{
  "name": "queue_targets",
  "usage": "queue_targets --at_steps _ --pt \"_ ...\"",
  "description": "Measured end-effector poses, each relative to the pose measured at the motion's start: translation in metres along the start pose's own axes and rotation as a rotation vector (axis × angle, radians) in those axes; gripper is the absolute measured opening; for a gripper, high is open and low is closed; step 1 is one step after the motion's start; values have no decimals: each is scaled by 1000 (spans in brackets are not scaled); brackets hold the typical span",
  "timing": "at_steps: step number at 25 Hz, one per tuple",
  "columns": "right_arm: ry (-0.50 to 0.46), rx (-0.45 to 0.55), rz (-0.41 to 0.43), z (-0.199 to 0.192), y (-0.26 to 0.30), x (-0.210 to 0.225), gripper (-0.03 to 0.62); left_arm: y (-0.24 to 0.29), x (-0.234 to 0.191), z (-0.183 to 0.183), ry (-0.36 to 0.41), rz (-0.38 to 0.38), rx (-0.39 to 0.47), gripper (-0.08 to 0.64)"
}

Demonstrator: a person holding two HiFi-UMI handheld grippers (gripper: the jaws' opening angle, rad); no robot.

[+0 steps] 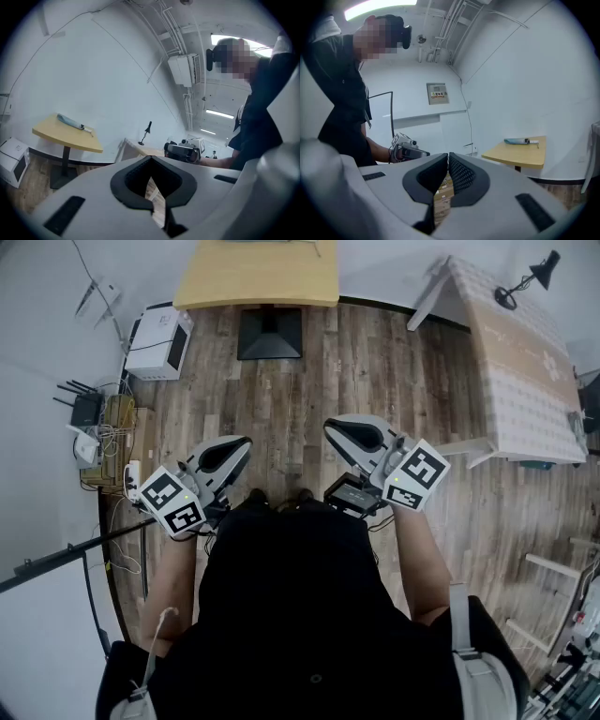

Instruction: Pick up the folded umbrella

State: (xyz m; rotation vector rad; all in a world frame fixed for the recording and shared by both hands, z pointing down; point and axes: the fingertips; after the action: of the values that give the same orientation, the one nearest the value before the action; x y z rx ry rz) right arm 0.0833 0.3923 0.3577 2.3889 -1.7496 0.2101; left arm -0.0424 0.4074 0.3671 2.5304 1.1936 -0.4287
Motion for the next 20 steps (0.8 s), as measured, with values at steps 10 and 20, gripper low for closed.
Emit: queue_targets --at_steps 10,20 --pt "13 55 -11 1 -1 4 23 -6 3 -2 21 34 -3 9" --pt "35 45 -1 -15 -32 18 23 -9 6 3 -73 85 103 9"
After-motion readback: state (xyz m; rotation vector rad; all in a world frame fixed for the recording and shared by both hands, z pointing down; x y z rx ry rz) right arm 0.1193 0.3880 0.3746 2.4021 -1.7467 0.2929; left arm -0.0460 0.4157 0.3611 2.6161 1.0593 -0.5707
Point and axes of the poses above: the fingertips, and each gripper's own axes: y forward along the fingers, x to its right, z out of its top, and after that the axes turned 7 degrees about z, right-handed
